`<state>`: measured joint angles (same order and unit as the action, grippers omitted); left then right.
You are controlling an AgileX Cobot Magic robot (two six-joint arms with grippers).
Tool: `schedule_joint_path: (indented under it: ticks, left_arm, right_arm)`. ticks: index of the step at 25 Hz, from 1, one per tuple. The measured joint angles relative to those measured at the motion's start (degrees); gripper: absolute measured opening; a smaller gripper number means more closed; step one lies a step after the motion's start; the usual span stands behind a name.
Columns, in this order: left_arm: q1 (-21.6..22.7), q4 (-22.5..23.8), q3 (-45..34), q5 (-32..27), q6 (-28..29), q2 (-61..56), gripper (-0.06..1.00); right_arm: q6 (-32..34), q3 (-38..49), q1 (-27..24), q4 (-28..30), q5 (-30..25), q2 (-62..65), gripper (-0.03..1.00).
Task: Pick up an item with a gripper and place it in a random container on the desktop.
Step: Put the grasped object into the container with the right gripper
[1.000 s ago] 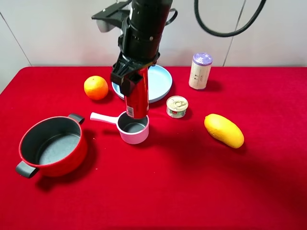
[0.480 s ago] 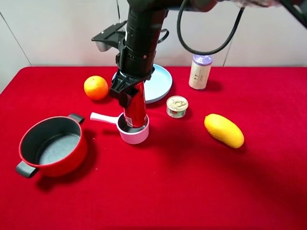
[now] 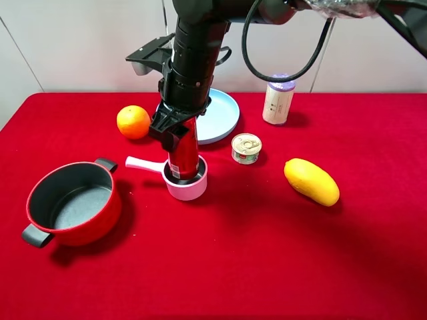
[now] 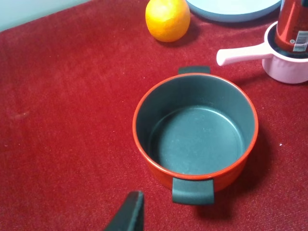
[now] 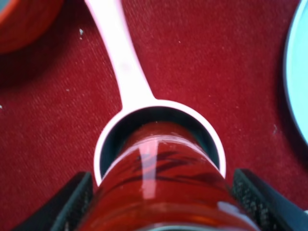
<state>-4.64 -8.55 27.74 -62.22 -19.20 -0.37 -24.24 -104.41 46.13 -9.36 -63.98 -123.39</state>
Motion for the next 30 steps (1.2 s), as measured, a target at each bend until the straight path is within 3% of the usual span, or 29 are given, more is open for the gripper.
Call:
schedule_joint_path:
  ticks: [20, 25, 30]
  left_arm:
    - [0.0, 3.65, 0.0, 0.05, 0.0, 0.0, 0.99]
    - [0.0, 3.65, 0.0, 0.05, 0.0, 0.0, 0.99]
    - [0.0, 3.65, 0.0, 0.05, 0.0, 0.0, 0.99]
  right_arm:
    - [-0.22, 0.04, 0.0, -0.12, -0.04, -0.42, 0.44]
    - [-0.22, 0.04, 0.0, 0.25, -0.75, -0.31, 0.58]
    - [-0.22, 0.04, 0.0, 0.45, -0.8, -0.31, 0.61]
